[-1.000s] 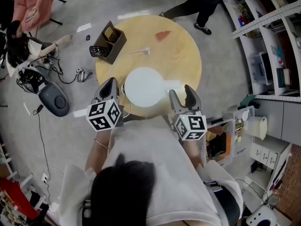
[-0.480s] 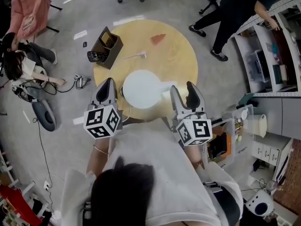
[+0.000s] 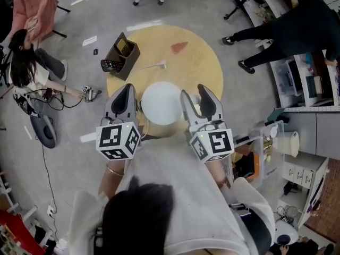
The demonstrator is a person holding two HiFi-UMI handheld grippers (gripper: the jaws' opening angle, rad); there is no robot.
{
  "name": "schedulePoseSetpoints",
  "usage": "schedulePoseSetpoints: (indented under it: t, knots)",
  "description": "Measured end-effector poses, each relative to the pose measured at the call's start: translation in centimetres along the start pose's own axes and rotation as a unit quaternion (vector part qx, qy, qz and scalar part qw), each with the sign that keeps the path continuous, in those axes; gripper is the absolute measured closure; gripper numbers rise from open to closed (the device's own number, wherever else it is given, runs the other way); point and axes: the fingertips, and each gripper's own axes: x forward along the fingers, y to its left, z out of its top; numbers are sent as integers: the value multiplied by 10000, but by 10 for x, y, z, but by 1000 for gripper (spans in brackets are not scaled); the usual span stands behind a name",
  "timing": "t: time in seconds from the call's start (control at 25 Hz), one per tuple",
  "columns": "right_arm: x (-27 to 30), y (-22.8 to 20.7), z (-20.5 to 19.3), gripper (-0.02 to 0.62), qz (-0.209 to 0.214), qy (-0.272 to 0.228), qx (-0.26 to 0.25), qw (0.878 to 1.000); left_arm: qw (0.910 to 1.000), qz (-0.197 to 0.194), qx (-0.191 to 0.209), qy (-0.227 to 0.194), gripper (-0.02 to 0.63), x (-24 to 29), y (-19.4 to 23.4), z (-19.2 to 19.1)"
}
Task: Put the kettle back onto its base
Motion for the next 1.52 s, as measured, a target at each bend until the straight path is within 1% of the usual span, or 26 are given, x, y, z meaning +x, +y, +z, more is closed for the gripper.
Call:
schedulePoseSetpoints:
  t: [0.32, 0.4, 0.48, 0.6, 0.88, 1.0, 1.16, 1.32, 1.52]
  knots:
    - [24, 22, 9, 496, 157, 35, -17, 9999, 9990, -315, 308, -110, 580, 3, -23, 17]
    - [31, 27, 10, 517, 168, 66, -60, 9998, 9985, -374, 401, -74, 580, 5, -25, 16]
    - [36, 32, 9, 529, 184, 145, -30, 9997, 9982, -463, 390, -47, 580, 5, -27, 15]
    - [40, 36, 4, 543, 112, 257, 36, 9996, 9974, -623, 348, -62, 580, 5, -33, 16]
    - [37, 40, 12, 568, -4, 193, -264, 9995, 9942, -928, 527, -92, 580, 12, -56, 22]
    - [33, 43, 14, 569, -59, 188, -294, 9994, 9931, -1025, 565, -79, 580, 10, -66, 21]
    - [29, 42, 13, 569, -134, 224, -350, 9990, 9927, -1046, 598, -80, 579, 8, -73, 18]
    - [28, 45, 12, 569, -164, 258, -365, 9989, 9935, -976, 577, -67, 580, 4, -71, 16]
    - [22, 48, 9, 569, -203, 292, -578, 9977, 9938, -953, 565, -96, 579, 1, -75, 15]
